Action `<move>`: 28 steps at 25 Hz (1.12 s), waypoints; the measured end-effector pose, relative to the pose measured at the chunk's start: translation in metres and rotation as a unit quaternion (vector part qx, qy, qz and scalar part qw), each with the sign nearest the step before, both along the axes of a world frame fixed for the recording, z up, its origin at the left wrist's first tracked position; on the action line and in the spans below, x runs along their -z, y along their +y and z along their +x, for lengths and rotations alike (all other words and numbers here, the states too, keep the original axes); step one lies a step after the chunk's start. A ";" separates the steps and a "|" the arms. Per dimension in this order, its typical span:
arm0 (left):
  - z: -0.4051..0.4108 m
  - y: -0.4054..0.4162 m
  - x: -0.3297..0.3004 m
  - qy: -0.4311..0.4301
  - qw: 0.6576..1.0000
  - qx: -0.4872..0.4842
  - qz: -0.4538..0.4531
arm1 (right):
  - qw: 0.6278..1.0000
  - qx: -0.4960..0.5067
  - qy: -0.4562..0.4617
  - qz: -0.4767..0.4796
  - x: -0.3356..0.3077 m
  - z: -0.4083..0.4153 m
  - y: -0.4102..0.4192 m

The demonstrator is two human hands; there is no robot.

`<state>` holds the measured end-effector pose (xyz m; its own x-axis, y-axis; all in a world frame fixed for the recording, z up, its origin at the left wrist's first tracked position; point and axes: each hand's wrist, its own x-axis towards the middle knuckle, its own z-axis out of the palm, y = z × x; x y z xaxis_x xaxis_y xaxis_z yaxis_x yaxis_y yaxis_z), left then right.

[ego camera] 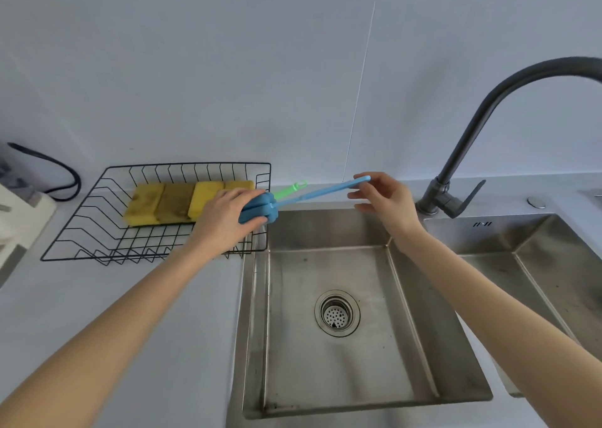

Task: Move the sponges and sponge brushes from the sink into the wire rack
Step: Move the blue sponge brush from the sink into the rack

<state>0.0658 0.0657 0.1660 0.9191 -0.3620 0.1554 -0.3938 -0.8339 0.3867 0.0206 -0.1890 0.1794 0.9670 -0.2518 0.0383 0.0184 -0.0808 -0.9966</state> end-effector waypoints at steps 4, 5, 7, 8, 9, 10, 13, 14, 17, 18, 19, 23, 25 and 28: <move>0.006 0.026 -0.006 0.014 0.999 -0.028 -0.013 | 0.999 -0.016 0.033 0.024 -0.002 0.019 0.025; 0.007 0.034 -0.005 0.022 0.999 -0.036 -0.012 | 0.999 -0.021 0.041 0.023 -0.001 0.024 0.032; 0.009 0.047 -0.001 0.041 0.998 -0.052 -0.010 | 0.998 -0.030 0.048 0.013 0.003 0.031 0.046; 0.010 0.052 0.003 0.051 0.997 -0.057 -0.011 | 0.998 -0.036 0.053 0.007 0.005 0.035 0.052; 0.011 0.056 0.006 0.059 0.996 -0.062 -0.011 | 0.997 -0.042 0.061 0.000 0.007 0.038 0.057; 0.011 0.059 0.009 0.066 0.995 -0.068 -0.010 | 0.996 -0.050 0.071 -0.005 0.009 0.042 0.062; 0.013 0.065 0.016 0.084 0.993 -0.078 -0.004 | 0.993 -0.051 0.103 -0.025 0.019 0.050 0.072; 0.014 0.067 0.018 0.092 0.993 -0.077 -0.003 | 0.992 -0.045 0.113 -0.029 0.022 0.053 0.074; 0.018 0.070 0.026 0.130 0.989 -0.069 -0.016 | 0.988 -0.026 0.150 -0.025 0.029 0.059 0.077; 0.019 0.069 0.028 0.142 0.988 -0.065 -0.021 | 0.986 -0.020 0.162 -0.026 0.030 0.062 0.077; 0.019 0.068 0.030 0.150 0.987 -0.060 -0.025 | 0.984 -0.015 0.174 -0.030 0.032 0.064 0.077; 0.022 0.065 0.033 0.166 0.985 -0.049 -0.030 | 0.976 -0.008 0.206 -0.067 0.037 0.069 0.077; 0.024 0.067 0.035 0.166 0.985 -0.040 -0.026 | 0.974 -0.002 0.215 -0.076 0.040 0.071 0.076; 0.027 0.069 0.037 0.166 0.985 -0.039 -0.019 | 0.970 -0.007 0.231 -0.081 0.043 0.073 0.075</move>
<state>0.0925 0.1345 0.1291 0.9463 -0.2884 -0.1458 -0.1762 -0.8387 0.5153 0.0937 -0.1140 0.1369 0.8940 -0.2645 -0.3616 -0.4242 -0.2401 -0.8732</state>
